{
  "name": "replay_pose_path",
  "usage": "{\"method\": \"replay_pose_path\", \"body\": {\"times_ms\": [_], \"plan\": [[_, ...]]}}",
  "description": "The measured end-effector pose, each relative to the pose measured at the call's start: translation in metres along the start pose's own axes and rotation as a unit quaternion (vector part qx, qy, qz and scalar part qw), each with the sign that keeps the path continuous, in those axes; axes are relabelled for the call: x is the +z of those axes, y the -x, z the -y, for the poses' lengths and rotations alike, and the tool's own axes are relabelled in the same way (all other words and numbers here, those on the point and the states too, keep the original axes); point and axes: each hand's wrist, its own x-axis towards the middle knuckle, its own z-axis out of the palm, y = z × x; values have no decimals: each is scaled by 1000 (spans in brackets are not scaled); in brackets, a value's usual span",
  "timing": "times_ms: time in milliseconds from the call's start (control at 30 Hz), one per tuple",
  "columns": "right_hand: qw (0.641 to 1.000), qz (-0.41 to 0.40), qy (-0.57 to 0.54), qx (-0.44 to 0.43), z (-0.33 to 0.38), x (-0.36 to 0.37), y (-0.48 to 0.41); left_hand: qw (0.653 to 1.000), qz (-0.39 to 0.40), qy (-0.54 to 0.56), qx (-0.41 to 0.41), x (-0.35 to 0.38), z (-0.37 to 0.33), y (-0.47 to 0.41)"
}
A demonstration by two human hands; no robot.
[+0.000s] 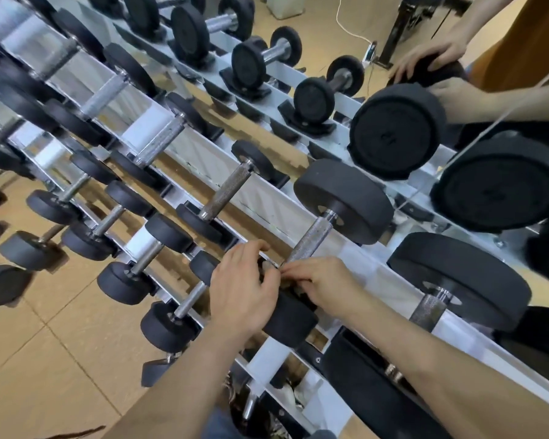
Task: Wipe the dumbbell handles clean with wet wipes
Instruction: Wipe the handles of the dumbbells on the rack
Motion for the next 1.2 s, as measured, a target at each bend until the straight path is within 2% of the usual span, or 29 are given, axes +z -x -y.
{"method": "replay_pose_path", "body": {"times_ms": [33, 100, 200, 300, 400, 533, 567, 600, 667, 700, 767, 800, 833, 933, 967, 1067, 1133, 1200], "plan": [[998, -47, 17, -27, -1, 2, 2, 1000, -2, 2, 1, 0, 0, 0], [988, -154, 6, 1, -2, 4, 6, 1000, -5, 5, 2, 0, 0, 0], [950, -267, -78, 143, -3, -3, -1, 1000, 1, 11, 4, -1, 0, 1], [895, -298, -174, 281, 10, -6, -14, 1000, -3, 13, 4, 0, 1, 1], [795, -371, -278, 390, 26, 0, -18, 1000, -10, 17, 8, 0, -1, 3], [571, -493, -455, 473, 20, 0, -46, 1000, -6, 18, 11, -2, -4, 3], [546, -505, -459, 487, 15, 3, -52, 1000, -6, 12, 12, -2, -4, 3], [540, -504, -450, 501, 11, 6, -54, 1000, -7, 0, 13, -2, -4, 3], [562, -481, -422, 524, 13, 14, -50, 1000, -13, -19, 15, 0, -4, 2], [597, -457, -384, 536, 13, 19, -43, 999, -14, -23, 17, 1, -4, 2], [691, -383, -288, 542, 13, 27, -26, 999, -9, -31, 26, 4, -2, 2], [723, -354, -253, 536, 15, 28, -20, 999, -5, -37, 33, 5, -1, 2], [737, -350, -237, 528, 18, 26, -18, 998, 1, -44, 39, 5, 1, 1], [737, -403, -216, 498, 23, 15, -26, 996, 27, -58, 66, 4, 6, -2], [754, -403, -187, 484, 24, 13, -29, 994, 29, -62, 83, 4, 8, -2], [817, -339, -106, 454, 37, 17, -24, 990, 24, -67, 119, 2, 14, -2], [835, -272, -80, 472, 46, 24, -11, 990, 30, -73, 121, 3, 14, -3], [837, -207, -97, 497, 54, 23, -4, 989, 35, -78, 119, 4, 13, -3]]}}
